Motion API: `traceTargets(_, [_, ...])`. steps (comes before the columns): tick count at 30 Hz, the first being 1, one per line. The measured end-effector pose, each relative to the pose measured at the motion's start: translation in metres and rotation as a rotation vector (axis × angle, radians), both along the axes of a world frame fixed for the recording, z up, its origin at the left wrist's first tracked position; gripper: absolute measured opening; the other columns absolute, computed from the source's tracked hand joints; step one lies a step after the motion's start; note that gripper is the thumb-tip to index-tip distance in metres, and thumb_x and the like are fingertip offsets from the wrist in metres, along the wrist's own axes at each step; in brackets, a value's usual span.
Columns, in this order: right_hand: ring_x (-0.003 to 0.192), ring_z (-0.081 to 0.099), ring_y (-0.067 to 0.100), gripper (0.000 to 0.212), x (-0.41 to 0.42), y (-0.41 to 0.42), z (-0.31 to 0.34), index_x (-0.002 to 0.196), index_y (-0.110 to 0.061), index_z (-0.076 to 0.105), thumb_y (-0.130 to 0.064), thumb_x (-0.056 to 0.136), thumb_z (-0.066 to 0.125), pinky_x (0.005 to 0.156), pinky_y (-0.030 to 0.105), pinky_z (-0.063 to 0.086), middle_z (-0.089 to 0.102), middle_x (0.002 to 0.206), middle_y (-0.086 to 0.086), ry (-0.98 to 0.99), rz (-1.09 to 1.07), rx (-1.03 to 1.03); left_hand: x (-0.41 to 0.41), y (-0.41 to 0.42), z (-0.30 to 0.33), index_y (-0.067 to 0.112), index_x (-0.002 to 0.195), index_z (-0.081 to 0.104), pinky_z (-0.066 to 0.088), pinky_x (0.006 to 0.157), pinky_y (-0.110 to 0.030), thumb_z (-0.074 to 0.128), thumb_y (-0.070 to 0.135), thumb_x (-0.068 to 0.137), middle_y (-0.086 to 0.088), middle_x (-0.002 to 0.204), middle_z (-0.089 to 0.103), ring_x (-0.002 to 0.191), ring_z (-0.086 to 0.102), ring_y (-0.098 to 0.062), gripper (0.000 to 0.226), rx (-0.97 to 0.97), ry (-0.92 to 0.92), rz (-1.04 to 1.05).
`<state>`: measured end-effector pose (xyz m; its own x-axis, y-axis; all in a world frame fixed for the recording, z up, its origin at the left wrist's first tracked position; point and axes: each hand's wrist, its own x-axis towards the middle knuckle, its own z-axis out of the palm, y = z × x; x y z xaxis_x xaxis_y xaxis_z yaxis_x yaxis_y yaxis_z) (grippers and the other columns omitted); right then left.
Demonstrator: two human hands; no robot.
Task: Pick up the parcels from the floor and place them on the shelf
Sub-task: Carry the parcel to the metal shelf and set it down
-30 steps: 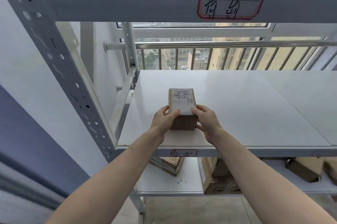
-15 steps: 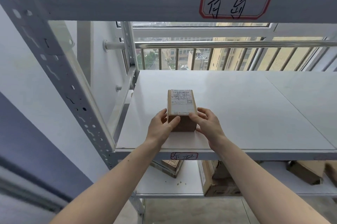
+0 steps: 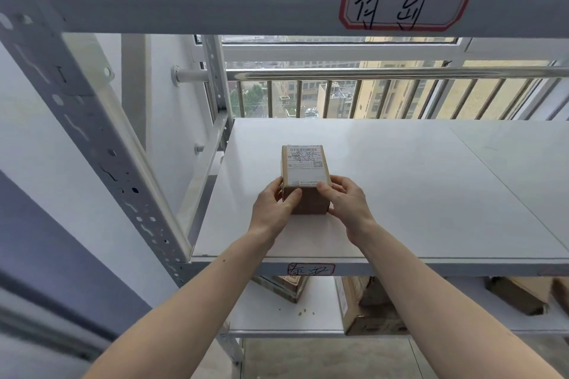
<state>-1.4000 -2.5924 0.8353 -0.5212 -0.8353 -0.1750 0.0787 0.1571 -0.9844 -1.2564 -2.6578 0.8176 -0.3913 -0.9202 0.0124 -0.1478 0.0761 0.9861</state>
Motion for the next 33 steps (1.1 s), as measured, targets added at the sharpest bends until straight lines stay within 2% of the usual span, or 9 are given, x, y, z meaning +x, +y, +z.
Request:
traceTargets(5, [0.120, 0.061, 0.025, 0.042, 0.000, -0.015, 0.002, 0.129, -0.013, 0.057, -0.026, 0.091, 0.069, 0.106, 0.051, 0.047, 0.066, 0.128, 0.008, -0.002, -0.007, 0.010, -0.004, -0.012, 0.002, 0.028, 0.130, 0.060, 0.052, 0.097, -0.031, 0.063, 0.026, 0.093, 0.003, 0.121, 0.069, 0.112, 0.062, -0.014, 0.037, -0.005, -0.030, 0.004])
traceTargets(10, [0.118, 0.063, 0.026, 0.042, -0.001, -0.029, 0.003, 0.129, -0.012, 0.058, -0.025, 0.091, 0.069, 0.106, 0.051, 0.048, 0.068, 0.126, 0.008, -0.001, -0.019, 0.019, -0.006, -0.025, 0.005, 0.028, 0.126, 0.062, 0.051, 0.100, -0.038, 0.062, 0.026, 0.093, 0.002, 0.117, 0.070, 0.111, 0.063, -0.018, 0.033, 0.005, -0.061, 0.025])
traceTargets(14, [0.117, 0.064, 0.025, 0.043, -0.003, -0.040, 0.005, 0.130, -0.011, 0.058, -0.026, 0.091, 0.069, 0.105, 0.051, 0.048, 0.067, 0.126, 0.009, 0.006, -0.024, 0.031, -0.010, -0.034, 0.008, 0.027, 0.123, 0.064, 0.051, 0.100, -0.040, 0.062, 0.022, 0.093, -0.001, 0.116, 0.071, 0.112, 0.063, -0.021, 0.030, 0.015, -0.064, 0.025])
traceTargets(28, [0.118, 0.063, 0.025, 0.046, -0.009, -0.049, 0.001, 0.132, -0.010, 0.056, -0.025, 0.091, 0.068, 0.106, 0.049, 0.048, 0.066, 0.128, 0.009, 0.012, -0.022, 0.042, -0.014, -0.042, 0.008, 0.022, 0.128, 0.062, 0.050, 0.103, -0.042, 0.061, 0.021, 0.094, -0.003, 0.118, 0.070, 0.112, 0.063, -0.021, 0.034, 0.025, -0.070, 0.017])
traceTargets(31, [0.122, 0.060, 0.025, 0.053, -0.008, -0.049, 0.001, 0.137, -0.010, 0.052, -0.030, 0.090, 0.069, 0.108, 0.048, 0.046, 0.062, 0.134, 0.009, 0.015, -0.037, 0.052, -0.014, -0.042, 0.008, 0.020, 0.127, 0.060, 0.050, 0.102, -0.044, 0.062, 0.024, 0.094, -0.005, 0.117, 0.069, 0.111, 0.063, -0.023, 0.033, 0.043, -0.083, 0.018])
traceTargets(33, [0.121, 0.059, 0.023, 0.058, -0.008, -0.047, 0.000, 0.140, -0.010, 0.048, -0.034, 0.091, 0.067, 0.107, 0.046, 0.047, 0.059, 0.136, 0.009, 0.016, -0.063, 0.063, -0.013, -0.042, 0.008, 0.017, 0.131, 0.056, 0.048, 0.105, -0.045, 0.063, 0.027, 0.093, -0.007, 0.124, 0.066, 0.117, 0.061, -0.024, 0.040, 0.065, -0.101, 0.020])
